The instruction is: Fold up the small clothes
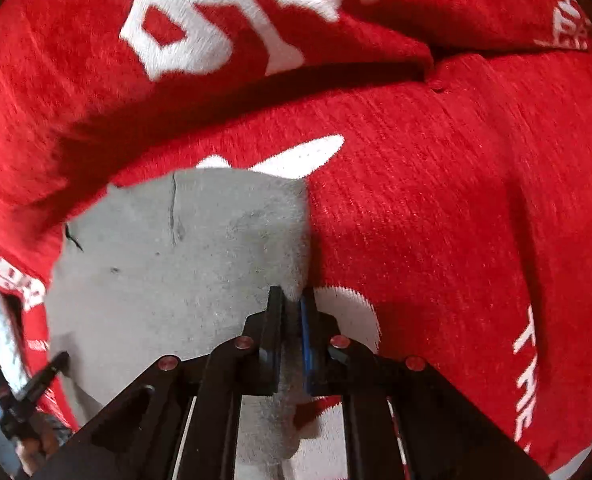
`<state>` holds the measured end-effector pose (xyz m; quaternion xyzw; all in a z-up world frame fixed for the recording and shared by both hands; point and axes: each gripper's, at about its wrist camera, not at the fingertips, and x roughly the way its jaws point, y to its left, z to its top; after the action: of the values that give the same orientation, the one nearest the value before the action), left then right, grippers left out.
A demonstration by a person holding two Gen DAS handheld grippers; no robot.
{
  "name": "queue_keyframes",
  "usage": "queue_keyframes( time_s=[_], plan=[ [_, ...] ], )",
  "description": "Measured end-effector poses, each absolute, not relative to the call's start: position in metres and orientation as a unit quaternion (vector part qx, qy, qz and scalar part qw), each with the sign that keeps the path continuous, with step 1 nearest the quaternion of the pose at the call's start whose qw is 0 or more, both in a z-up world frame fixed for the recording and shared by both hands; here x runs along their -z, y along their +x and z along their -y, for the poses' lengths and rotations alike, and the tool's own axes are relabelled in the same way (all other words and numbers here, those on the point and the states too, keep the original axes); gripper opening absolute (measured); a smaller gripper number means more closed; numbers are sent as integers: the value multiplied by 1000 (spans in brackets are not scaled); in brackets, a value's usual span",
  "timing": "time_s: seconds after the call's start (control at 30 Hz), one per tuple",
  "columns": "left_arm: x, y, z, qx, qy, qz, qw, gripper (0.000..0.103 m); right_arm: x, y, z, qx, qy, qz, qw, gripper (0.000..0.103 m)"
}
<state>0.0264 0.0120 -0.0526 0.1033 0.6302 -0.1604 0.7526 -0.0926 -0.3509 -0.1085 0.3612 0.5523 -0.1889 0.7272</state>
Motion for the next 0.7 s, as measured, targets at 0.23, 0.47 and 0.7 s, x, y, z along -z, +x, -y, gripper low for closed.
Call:
queue_keyframes(
  time_s=[0.23,0.47,0.7],
  plan=[
    [43,19,-26,155,124,-636,745,9,77,-115,335,195,356,-559,723,8],
    [24,26,-30,162,113,-625,755,9,65,-118,287,143,348,-562,736,8],
    [45,15,-18,169,138,-633,743,9,93,-134,271,151,322,-596,720,6]
  ],
)
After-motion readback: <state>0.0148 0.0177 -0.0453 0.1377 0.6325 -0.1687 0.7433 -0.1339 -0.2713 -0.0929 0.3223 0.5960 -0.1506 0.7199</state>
